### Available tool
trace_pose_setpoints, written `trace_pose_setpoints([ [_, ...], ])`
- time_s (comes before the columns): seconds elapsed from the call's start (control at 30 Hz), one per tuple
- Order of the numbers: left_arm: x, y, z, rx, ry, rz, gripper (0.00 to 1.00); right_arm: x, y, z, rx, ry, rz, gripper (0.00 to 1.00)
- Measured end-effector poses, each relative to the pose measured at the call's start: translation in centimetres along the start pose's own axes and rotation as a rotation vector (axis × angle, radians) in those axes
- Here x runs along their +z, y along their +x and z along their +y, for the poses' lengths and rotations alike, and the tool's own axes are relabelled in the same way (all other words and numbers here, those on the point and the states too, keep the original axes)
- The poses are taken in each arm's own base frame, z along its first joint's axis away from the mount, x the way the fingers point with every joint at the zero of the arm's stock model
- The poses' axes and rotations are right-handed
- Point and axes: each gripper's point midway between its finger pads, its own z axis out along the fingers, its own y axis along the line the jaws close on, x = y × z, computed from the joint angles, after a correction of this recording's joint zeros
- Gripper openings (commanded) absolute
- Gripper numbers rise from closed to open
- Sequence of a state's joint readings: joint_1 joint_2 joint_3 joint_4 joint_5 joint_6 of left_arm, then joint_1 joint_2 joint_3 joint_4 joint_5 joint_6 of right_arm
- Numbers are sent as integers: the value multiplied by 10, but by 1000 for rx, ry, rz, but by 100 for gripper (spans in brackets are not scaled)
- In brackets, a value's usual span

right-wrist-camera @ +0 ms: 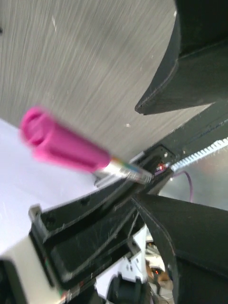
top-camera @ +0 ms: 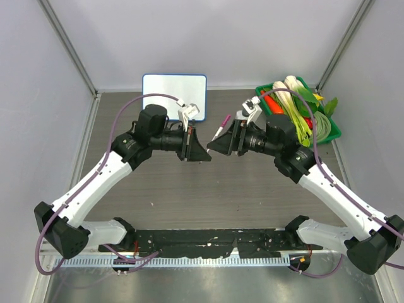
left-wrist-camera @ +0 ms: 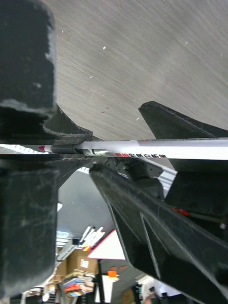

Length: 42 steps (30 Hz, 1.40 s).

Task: Write a sentence on the whiteboard
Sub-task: Pass from the left arm to the right

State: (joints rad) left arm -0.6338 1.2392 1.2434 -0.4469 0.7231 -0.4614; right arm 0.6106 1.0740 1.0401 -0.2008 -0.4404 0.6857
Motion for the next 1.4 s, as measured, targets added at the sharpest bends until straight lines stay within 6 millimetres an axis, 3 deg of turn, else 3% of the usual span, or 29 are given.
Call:
trace_pose_setpoints([
  [0.17, -5, 14, -6, 14, 33, 67, 0, -2, 0, 27, -37, -145, 22, 52],
  [0.23, -6, 19, -6, 15, 39, 86, 0, -2, 1, 34, -45, -187, 35, 51],
  [0.37, -8, 22, -9, 21, 53, 100, 0, 3, 9, 35, -35, -235, 79, 50],
  [0.63, -9, 26, -14, 26, 89, 119, 0, 3, 31, 33, -7, -303, 145, 36],
  [0.93, -10, 27, -15, 46, 98, 124, 0, 2, 33, 37, 4, -337, 152, 2],
  [1.2, -11, 30, -13, 58, 95, 135, 0, 2, 35, 36, 17, -343, 154, 1],
  [1.4, -11, 29, -14, 67, 100, 129, 0, -2, 33, 37, 36, -360, 155, 16],
])
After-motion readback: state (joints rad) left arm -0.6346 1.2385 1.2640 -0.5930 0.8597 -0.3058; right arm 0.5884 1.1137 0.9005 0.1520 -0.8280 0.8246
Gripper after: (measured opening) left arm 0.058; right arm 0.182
